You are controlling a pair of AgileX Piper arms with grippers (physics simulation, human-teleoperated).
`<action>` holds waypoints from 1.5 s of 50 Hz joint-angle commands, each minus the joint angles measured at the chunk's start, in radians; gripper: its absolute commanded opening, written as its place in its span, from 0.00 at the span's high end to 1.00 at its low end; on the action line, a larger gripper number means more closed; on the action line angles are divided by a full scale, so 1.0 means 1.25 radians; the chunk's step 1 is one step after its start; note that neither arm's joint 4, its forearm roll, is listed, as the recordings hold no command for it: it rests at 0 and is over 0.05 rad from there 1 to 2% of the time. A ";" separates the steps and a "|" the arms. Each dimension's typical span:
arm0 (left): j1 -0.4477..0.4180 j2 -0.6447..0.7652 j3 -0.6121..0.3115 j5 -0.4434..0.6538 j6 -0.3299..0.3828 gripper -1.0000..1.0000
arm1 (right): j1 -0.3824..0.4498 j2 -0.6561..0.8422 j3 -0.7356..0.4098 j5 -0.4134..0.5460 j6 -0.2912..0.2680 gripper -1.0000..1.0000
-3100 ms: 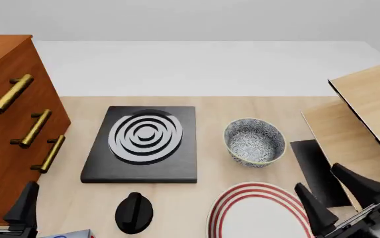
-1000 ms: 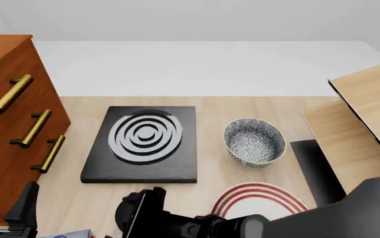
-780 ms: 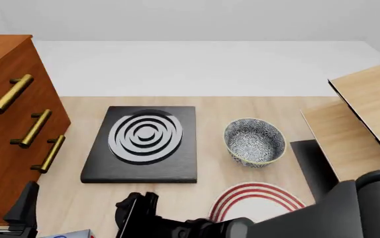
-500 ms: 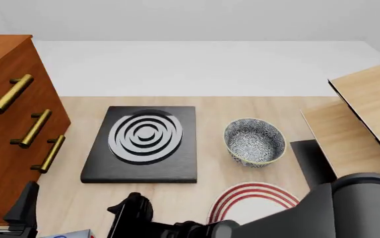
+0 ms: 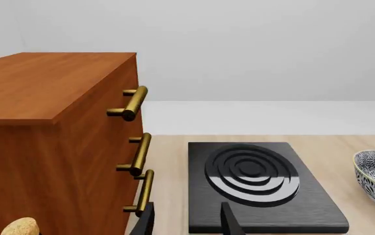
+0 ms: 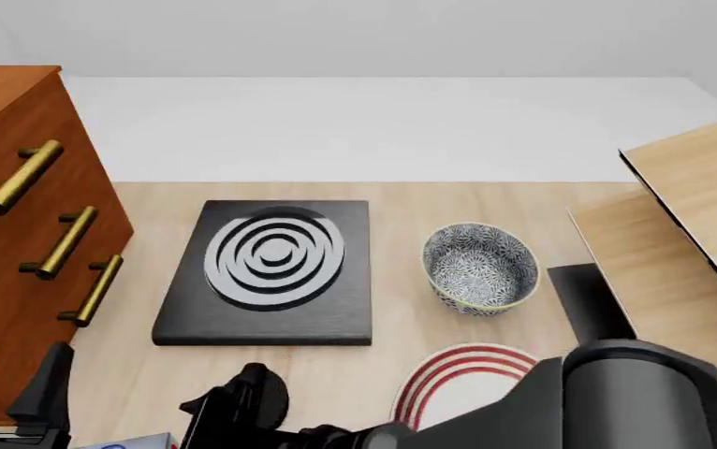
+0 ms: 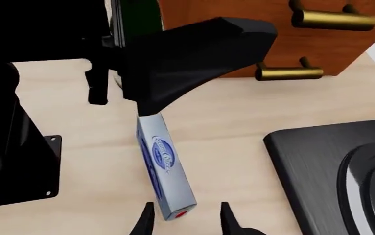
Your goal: Pick up the cream cheese and put it in the bowl.
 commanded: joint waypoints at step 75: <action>0.000 0.000 0.000 0.000 0.000 0.00 | -0.021 -0.099 0.053 0.008 0.016 1.00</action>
